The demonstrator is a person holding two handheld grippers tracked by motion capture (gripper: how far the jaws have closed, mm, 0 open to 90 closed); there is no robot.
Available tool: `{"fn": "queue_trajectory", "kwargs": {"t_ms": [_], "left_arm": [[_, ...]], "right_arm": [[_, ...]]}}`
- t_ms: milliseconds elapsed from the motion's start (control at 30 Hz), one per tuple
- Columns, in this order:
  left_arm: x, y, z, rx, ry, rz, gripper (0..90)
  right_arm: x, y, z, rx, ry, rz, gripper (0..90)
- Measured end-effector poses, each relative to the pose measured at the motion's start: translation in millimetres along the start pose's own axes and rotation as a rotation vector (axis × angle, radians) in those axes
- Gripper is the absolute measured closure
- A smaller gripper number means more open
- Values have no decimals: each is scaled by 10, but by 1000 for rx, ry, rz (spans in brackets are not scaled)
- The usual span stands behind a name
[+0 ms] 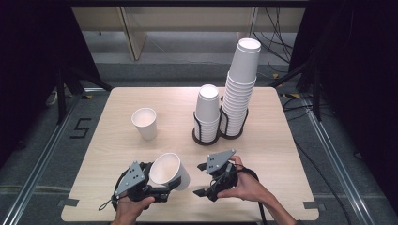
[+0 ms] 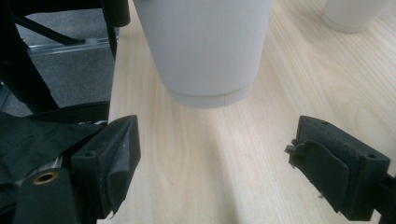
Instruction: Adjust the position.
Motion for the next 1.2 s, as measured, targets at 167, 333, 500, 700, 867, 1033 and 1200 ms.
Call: {"fn": "queue_trajectory", "kwargs": {"t_ms": [167,333,500,700,867,1033,1200], "left_arm": [[-82,2,10,0,42,3,143],[-192,24,34,7,94,-7,143],[-284,37,63,4,142,-16,143],[-406,55,80,24,195,-12,143],[-515,63,125,12,253,-24,142],[-607,78,148,25,281,-21,141],[-695,88,185,14,323,-39,140]], "right_arm": [[34,-19,19,-9,-24,10,163],[45,-37,27,-18,-30,2,165],[56,-55,26,-26,-37,-1,166],[66,-88,21,-34,-40,-19,167],[90,-107,29,-34,-52,-22,167],[99,-144,46,-42,-61,-29,167],[95,-190,52,-48,-64,-40,167]]}}
Point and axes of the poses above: each handheld gripper's, and its own axes: z roughly backward along the jaws, y roughly out of its top, x roughly to its right, the point moved 8 cm from there along -z, roughly forward along the jaws, and after that the axes turned 14 degrees about z, right-handed, at the moved point
